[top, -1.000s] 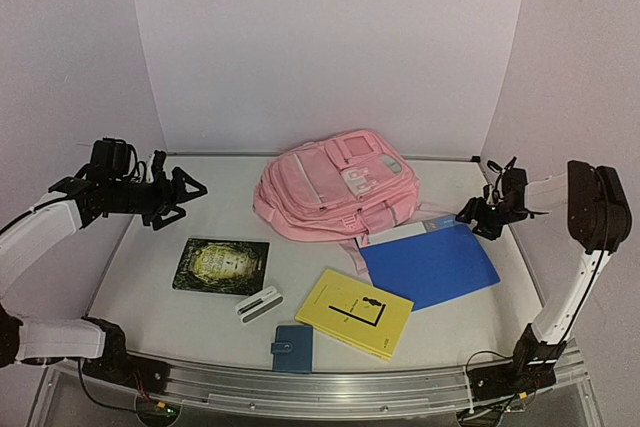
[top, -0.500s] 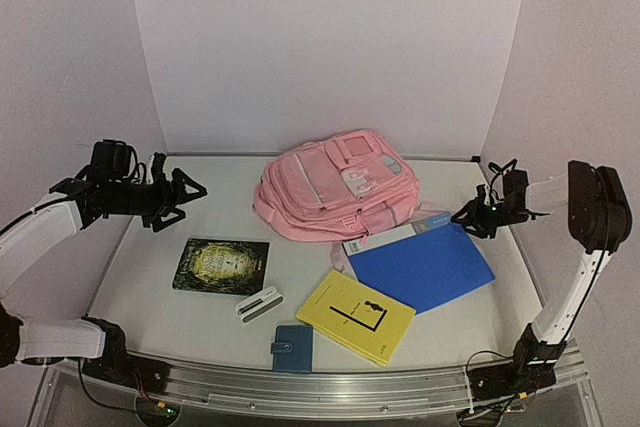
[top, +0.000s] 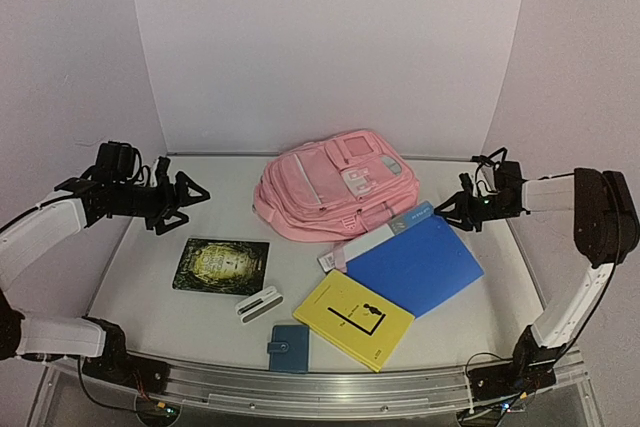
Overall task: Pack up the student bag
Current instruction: Pick up the files from the center of the board.
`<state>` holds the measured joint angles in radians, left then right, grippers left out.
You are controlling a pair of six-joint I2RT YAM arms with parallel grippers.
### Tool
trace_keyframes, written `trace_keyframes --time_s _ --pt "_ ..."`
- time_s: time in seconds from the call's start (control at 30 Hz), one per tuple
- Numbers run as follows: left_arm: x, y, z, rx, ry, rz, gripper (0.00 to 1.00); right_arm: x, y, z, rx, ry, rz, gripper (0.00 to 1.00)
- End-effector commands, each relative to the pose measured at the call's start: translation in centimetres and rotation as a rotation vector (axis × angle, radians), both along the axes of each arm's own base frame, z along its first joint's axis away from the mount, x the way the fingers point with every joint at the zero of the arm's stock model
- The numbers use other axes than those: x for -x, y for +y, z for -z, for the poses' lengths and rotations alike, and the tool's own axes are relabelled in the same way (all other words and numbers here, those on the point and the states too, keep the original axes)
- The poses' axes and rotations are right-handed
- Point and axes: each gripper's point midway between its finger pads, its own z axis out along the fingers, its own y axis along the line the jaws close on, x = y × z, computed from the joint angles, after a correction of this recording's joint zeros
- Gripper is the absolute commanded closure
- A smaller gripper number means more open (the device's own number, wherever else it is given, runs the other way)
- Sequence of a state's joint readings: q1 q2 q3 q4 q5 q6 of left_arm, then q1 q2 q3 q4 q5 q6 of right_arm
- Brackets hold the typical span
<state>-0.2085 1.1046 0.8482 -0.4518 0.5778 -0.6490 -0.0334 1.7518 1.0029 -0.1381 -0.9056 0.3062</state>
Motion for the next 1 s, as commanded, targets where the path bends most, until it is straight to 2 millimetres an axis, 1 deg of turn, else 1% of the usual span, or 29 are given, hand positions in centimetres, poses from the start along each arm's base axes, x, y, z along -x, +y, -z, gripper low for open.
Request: trace_keyframes --time_s 0.0,0.07,0.23,0.3,0.37,0.43,0.5,0.57,0.67,0.83,0.9,0.97 --pt "-0.4 -0.3 -0.5 0.007 -0.046 0.029 0.07 1.9 2.6 -2.0 -0.058 -0.013 -0.087 0.69" --pt "-0.5 -0.3 -0.5 0.006 -0.047 0.03 0.07 2.4 3.7 -1.8 -0.065 -0.006 -0.123 0.73" --pt "-0.6 -0.5 -0.7 0.013 -0.051 0.038 0.07 3.2 5.3 -1.8 -0.08 -0.001 -0.177 0.89" --pt "-0.8 -0.6 -0.9 0.017 -0.058 0.05 0.07 3.3 5.7 -2.4 -0.084 -0.01 -0.187 0.97" --pt "-0.8 -1.0 -1.5 0.023 -0.086 0.081 0.07 3.2 5.9 -3.3 -0.083 -0.028 -0.187 1.0" --pt "-0.9 -1.5 -2.6 0.038 -0.138 0.117 0.07 3.0 6.1 -4.7 -0.078 -0.059 -0.183 1.0" --pt "-0.9 -1.9 -3.6 0.051 -0.19 0.149 0.07 2.8 6.6 -6.6 -0.075 -0.1 -0.184 1.0" --pt "-1.2 -2.5 -4.6 0.074 -0.239 0.187 0.07 2.7 7.4 -8.6 -0.071 -0.141 -0.188 1.0" --pt "-1.7 -4.1 -5.8 0.092 -0.3 0.26 0.07 2.3 9.1 -12.0 -0.065 -0.213 -0.204 1.0" --pt "-2.1 -8.6 -8.0 0.039 -0.449 0.42 0.07 2.0 11.8 -17.4 -0.058 -0.321 -0.246 1.0" --pt "-1.8 -10.7 -8.9 0.047 -0.505 0.499 0.07 2.2 12.9 -19.0 -0.05 -0.353 -0.27 1.0" --pt "-1.9 -12.3 -9.8 0.082 -0.558 0.565 0.07 2.4 14.2 -21.0 -0.038 -0.398 -0.297 1.0"
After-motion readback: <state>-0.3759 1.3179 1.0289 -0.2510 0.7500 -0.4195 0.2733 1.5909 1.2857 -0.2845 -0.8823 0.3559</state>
